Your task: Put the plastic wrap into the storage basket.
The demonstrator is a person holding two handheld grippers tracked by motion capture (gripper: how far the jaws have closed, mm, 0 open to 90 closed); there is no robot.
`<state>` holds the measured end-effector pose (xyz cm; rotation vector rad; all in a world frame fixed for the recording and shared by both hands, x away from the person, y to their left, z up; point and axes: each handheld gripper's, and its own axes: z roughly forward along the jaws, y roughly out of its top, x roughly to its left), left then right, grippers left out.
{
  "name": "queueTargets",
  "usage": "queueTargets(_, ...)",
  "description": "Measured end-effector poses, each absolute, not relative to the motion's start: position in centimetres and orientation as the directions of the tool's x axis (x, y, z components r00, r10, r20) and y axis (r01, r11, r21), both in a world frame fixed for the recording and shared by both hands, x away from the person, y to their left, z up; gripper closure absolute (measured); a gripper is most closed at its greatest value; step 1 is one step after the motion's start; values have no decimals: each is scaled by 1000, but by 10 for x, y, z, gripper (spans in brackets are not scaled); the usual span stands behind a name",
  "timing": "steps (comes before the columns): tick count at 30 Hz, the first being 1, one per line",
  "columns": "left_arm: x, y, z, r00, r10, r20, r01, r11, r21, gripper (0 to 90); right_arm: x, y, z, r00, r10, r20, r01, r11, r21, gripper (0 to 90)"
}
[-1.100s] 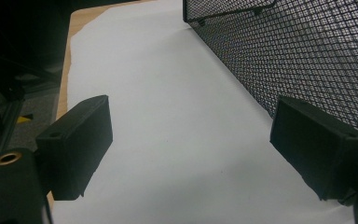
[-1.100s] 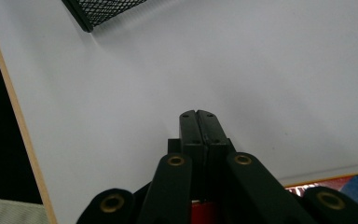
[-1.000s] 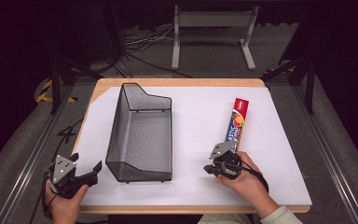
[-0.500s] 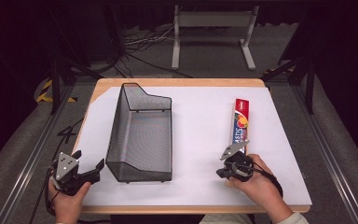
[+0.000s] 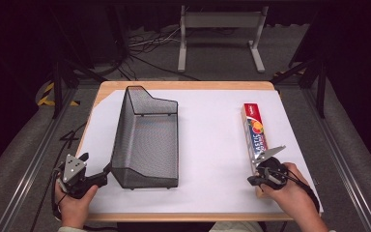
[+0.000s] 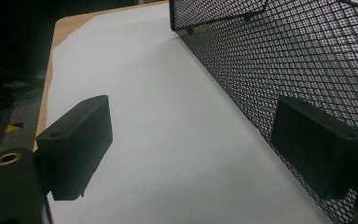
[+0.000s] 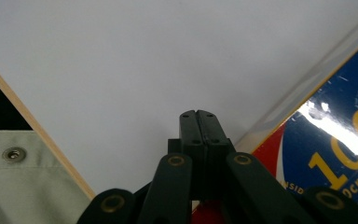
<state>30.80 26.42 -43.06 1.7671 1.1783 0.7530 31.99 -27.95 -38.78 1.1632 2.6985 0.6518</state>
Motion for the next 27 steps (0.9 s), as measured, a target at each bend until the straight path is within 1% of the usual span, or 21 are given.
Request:
queueTargets(1,308,264,-431,372,928,22,409,-185,893,135,320,-279,-388,-694,718,49,662,609,437,900)
queueTargets(4,308,264,-431,371,928,22,410,-184,893,135,319,-297,-386,-655,755,43,693,577,432,900)
queueTargets(6,308,264,-431,371,928,23,409,-186,894,135,319,-300,-386,-649,760,40,698,574,429,900)
queueTargets(7,308,264,-431,374,927,22,409,-186,893,134,318,-307,-385,-623,782,34,717,552,426,900)
queueTargets(10,308,264,-431,374,927,19,412,-184,892,132,320,-308,-384,-610,792,22,724,546,421,900)
queueTargets(13,307,264,-431,374,927,22,412,-188,892,132,321,-304,-385,-617,787,0,717,561,414,900)
queueTargets(15,308,264,-432,375,927,20,413,-186,891,132,322,-303,-384,-629,777,35,707,552,442,900)
queueTargets(17,308,265,-432,375,927,19,415,-186,891,132,321,-302,-380,-648,761,46,682,552,480,896)
queueTargets(18,307,264,-432,373,928,20,418,-187,889,132,321,-302,-378,-657,752,45,670,556,491,845)
queueTargets(19,307,264,-432,374,927,19,416,-187,890,131,321,-301,-375,-665,746,44,651,550,523,809)
queueTargets(21,307,265,-432,374,927,22,416,-189,890,132,321,-300,-370,-683,729,49,622,544,563,776)
queueTargets(23,306,265,-432,371,929,21,415,-186,891,132,321,-300,-365,-702,712,2,561,553,616,716)
queueTargets(24,306,266,-432,370,929,20,415,-184,891,132,321,-300,-362,-700,714,-2,553,544,631,692)
queueTargets(25,306,266,-432,370,929,20,415,-184,891,132,321,-300,-362,-700,714,-2,553,544,631,692)
queueTargets(27,306,266,-433,366,931,18,418,-182,890,132,322,-302,-356,-703,711,-10,515,519,683,614)
